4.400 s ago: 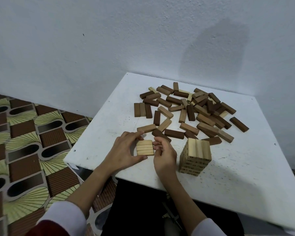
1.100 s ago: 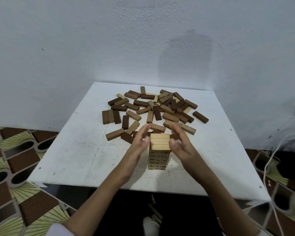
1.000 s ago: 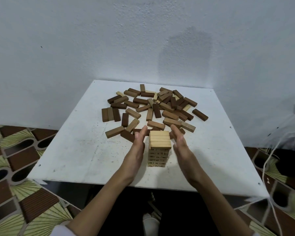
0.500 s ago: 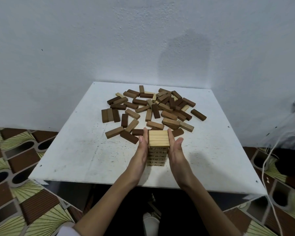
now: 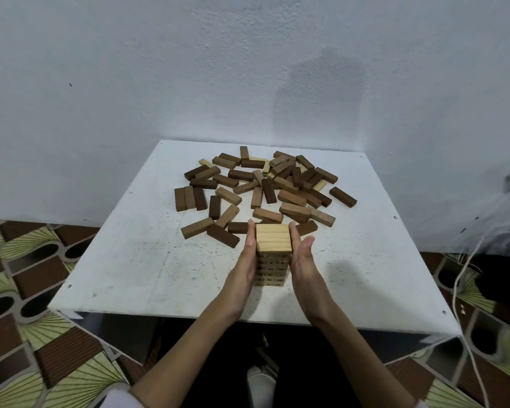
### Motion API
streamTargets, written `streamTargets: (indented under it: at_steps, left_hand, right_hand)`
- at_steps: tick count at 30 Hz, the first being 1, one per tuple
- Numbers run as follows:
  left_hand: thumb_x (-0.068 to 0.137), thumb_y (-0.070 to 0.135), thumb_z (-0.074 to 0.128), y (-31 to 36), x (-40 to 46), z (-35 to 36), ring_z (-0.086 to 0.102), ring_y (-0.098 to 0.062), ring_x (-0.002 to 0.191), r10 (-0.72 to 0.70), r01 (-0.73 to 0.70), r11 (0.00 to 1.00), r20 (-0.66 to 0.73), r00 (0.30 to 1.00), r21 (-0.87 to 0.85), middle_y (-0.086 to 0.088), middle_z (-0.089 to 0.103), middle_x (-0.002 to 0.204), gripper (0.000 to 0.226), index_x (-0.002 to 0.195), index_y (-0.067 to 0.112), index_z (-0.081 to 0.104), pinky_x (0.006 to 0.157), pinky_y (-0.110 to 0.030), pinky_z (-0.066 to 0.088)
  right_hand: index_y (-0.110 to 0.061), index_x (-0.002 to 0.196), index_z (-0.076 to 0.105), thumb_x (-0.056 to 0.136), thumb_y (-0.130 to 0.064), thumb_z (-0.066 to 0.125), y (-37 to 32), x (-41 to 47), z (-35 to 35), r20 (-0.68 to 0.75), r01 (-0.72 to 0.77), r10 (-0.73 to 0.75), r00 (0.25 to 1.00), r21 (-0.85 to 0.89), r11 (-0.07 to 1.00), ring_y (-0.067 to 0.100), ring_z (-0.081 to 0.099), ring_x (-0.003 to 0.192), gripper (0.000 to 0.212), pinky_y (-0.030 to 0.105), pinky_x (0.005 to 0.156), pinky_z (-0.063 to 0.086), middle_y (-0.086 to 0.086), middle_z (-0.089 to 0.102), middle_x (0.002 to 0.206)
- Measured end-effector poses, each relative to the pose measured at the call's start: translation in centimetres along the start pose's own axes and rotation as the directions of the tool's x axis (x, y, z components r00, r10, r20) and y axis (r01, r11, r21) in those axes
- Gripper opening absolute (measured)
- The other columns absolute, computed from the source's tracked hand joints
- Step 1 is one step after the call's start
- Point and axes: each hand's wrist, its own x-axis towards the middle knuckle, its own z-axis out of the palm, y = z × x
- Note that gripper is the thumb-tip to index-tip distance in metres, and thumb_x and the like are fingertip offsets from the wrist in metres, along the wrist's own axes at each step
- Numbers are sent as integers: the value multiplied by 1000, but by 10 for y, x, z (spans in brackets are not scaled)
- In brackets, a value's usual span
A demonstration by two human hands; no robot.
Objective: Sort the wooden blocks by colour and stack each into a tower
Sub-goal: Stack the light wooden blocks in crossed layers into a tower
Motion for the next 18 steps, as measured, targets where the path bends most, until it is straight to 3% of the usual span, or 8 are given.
streamTargets:
  at_steps: [4, 11, 15, 18]
  left_hand:
    - [97, 47, 10, -1, 3, 0, 26, 12, 114, -4, 4, 1000, 4, 1000, -7, 29, 28, 129, 49, 146, 45, 9, 104, -23, 19]
    - [97, 46, 12, -4, 4, -1, 34, 16, 108, 6, -6, 1000, 7, 1000, -15, 34, 33, 120, 48, 145, 46, 12, 105, -24, 20]
    - [99, 43, 12, -6, 4, -1, 33, 28, 94, 15, -15, 1000, 0, 1000, -11, 35, 31, 122, 48, 146, 44, 11, 103, -21, 21]
    - [99, 43, 12, -7, 5, -2, 35, 28, 95, 20, -20, 1000, 0, 1000, -4, 34, 35, 120, 48, 146, 43, 11, 103, -20, 22]
  right_hand:
    - [-32, 149, 1, 95, -42, -3, 0, 0, 1, 4, -9, 9, 1000, -1, 1000, -27, 34, 90, 55, -10, 65, 33, -23, 32, 123]
    - [-32, 149, 0, 78, -56, 2, 3, 1, 1, 21, 9, -9, 1000, -8, 1000, -24, 32, 96, 74, -10, 67, 32, -19, 30, 131]
    - [-32, 149, 0, 92, -45, -3, 7, 2, -1, 22, 16, -15, 1000, -8, 1000, -26, 32, 94, 58, -10, 65, 32, -19, 29, 131]
    - [-32, 148, 1, 85, -52, 0, 6, 2, 0, 26, 28, -28, 999, 2, 1000, -28, 36, 95, 66, -9, 67, 33, -21, 32, 131]
